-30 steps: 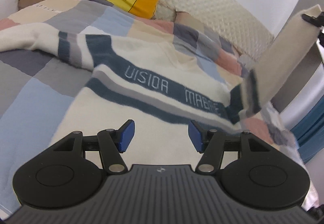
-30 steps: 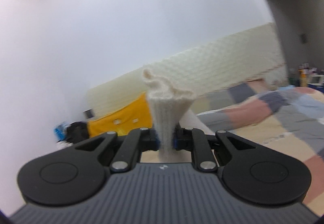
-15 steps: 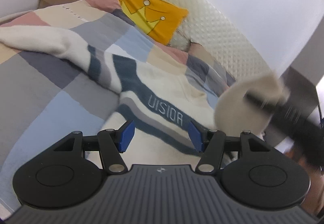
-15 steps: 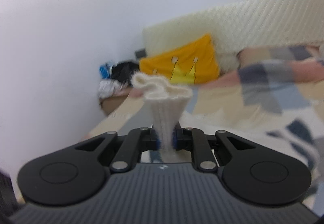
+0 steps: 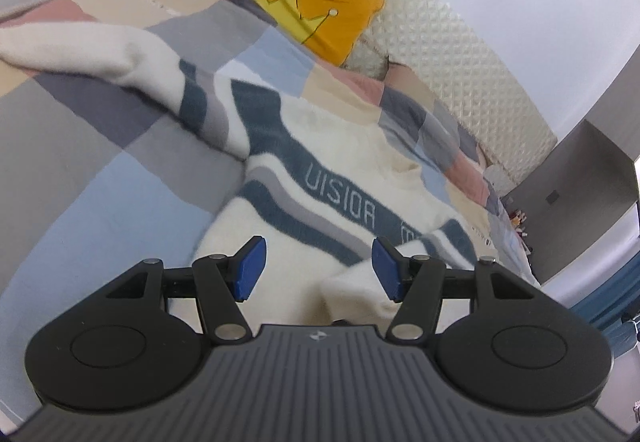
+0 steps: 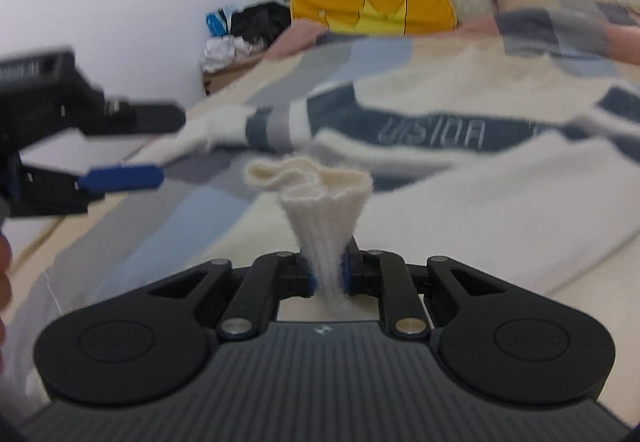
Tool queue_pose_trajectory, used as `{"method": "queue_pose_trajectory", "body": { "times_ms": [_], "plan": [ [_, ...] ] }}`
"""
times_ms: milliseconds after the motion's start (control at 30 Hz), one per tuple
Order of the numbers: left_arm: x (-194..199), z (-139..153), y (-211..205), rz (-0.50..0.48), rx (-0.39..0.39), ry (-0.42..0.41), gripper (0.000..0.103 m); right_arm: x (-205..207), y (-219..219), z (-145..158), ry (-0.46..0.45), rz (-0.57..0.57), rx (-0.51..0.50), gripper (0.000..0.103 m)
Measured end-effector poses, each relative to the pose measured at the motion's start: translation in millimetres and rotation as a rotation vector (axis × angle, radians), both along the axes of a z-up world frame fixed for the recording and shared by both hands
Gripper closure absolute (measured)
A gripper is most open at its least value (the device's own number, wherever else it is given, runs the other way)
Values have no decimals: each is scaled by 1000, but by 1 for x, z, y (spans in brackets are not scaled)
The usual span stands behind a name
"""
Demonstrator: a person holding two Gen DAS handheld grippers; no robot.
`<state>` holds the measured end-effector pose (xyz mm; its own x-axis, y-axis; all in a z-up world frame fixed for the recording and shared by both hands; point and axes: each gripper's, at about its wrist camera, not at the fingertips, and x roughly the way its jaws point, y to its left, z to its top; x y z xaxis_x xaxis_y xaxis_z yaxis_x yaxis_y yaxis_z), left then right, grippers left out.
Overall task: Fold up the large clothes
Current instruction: 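Carry the sleeve across the sweater body and open the right gripper, then move the left gripper toward the other sleeve cuff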
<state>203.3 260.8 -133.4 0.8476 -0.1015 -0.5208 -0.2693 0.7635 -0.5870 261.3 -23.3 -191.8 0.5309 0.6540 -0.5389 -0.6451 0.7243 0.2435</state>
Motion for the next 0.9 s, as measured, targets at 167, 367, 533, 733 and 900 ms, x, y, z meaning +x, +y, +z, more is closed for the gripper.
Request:
{"method": "queue_pose_trajectory", "body": {
  "times_ms": [167, 367, 533, 733, 900],
  "plan": [
    [12, -8, -5, -4, 31, 33, 39, -9, -7, -20, 32, -4, 0, 86],
    [14, -12, 0, 22, 65, 55, 39, -10, -3, -18, 26, 21, -16, 77],
    [9, -8, 7, 41, 83, 58, 39, -25, -9, -9, -3, 84, -42, 46],
    [7, -6, -8, -24, 57, 21, 39, -32, -29, 8, 30, 66, -26, 41],
    [16, -11, -33, -113, 42, 7, 43, -32, -55, 17, 76, -3, -36, 41]
  ]
}}
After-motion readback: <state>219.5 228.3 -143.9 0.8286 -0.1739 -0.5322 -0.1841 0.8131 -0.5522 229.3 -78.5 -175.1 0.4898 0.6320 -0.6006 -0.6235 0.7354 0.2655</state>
